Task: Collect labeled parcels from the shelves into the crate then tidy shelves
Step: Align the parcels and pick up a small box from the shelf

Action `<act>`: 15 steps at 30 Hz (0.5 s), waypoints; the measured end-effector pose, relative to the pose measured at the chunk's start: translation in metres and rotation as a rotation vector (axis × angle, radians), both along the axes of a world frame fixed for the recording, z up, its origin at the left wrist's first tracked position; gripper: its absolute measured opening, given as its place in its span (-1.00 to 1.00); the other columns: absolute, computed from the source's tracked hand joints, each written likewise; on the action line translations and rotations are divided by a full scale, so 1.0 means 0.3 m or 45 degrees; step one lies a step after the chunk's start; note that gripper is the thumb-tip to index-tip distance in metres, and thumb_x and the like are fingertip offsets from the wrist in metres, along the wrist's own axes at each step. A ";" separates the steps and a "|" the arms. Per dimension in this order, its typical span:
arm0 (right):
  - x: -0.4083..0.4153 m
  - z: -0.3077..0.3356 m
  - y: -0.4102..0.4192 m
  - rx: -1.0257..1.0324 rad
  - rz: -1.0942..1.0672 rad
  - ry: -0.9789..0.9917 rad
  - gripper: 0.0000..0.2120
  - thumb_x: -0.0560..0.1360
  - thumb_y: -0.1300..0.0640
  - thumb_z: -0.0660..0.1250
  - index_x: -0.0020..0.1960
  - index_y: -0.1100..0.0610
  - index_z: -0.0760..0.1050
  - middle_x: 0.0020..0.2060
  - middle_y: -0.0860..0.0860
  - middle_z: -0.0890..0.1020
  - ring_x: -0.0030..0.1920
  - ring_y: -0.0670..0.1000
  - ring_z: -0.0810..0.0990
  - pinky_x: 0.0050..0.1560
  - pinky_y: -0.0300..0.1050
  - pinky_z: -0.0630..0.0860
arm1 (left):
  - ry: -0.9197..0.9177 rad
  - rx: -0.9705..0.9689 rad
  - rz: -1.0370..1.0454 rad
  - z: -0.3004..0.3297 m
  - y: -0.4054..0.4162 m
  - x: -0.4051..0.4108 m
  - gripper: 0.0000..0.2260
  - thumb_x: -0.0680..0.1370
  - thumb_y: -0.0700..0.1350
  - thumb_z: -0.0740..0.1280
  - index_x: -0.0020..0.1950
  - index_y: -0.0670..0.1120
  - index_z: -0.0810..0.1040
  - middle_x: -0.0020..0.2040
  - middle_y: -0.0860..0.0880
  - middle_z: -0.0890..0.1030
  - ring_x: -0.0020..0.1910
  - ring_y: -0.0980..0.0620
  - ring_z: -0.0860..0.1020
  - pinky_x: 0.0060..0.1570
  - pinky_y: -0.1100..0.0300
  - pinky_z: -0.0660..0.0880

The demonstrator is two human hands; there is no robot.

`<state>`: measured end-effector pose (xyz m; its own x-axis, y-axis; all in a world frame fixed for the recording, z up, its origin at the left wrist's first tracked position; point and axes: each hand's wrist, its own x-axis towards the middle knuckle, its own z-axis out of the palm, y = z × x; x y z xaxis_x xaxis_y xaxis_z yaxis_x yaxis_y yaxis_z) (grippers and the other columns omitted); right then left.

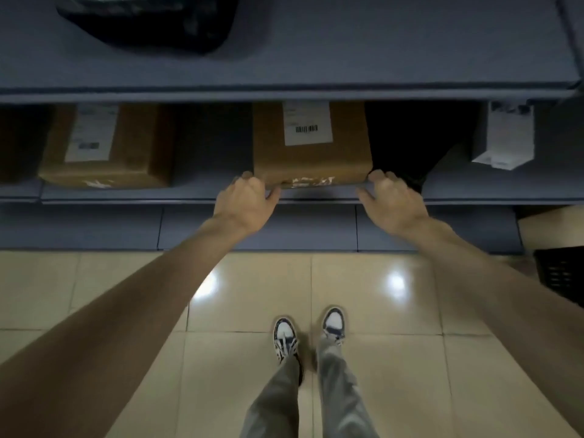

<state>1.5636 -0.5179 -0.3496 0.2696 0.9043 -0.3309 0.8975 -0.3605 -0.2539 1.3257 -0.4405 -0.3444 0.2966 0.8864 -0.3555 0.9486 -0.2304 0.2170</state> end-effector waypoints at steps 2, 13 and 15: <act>0.003 -0.044 0.014 0.017 -0.077 0.043 -0.57 0.65 -0.06 0.14 0.35 0.24 0.36 0.22 0.23 0.48 0.23 0.28 0.47 0.11 0.10 0.46 | -0.089 -0.060 0.114 -0.052 0.016 -0.031 -0.57 0.66 0.14 0.20 0.36 -0.13 0.50 0.26 -0.21 0.54 0.20 -0.27 0.54 0.14 -0.06 0.50; 0.033 -0.238 0.109 0.213 -0.448 0.504 -0.61 0.66 -0.03 0.15 0.29 0.26 0.34 -0.19 0.10 0.52 -0.25 0.09 0.51 -0.34 -0.06 0.36 | -0.585 -0.124 0.529 -0.244 0.154 -0.034 -0.56 0.63 0.17 0.25 0.31 -0.14 0.54 0.01 -0.08 0.62 -0.04 -0.07 0.57 -0.25 0.26 0.42; 0.034 -0.257 0.131 0.271 -0.529 0.582 -0.64 0.65 -0.05 0.14 0.26 0.21 0.37 -0.25 0.03 0.47 -0.32 0.01 0.46 -0.37 -0.08 0.33 | -0.672 -0.155 0.598 -0.256 0.183 -0.014 -0.58 0.63 0.18 0.25 0.29 -0.12 0.54 -0.08 -0.04 0.56 -0.10 -0.07 0.57 -0.34 0.23 0.37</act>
<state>1.5738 -0.4786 -0.4266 0.4853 0.8137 -0.3201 0.4793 -0.5537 -0.6809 1.3214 -0.3855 -0.4211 0.0534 0.9259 -0.3740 0.7029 0.2312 0.6727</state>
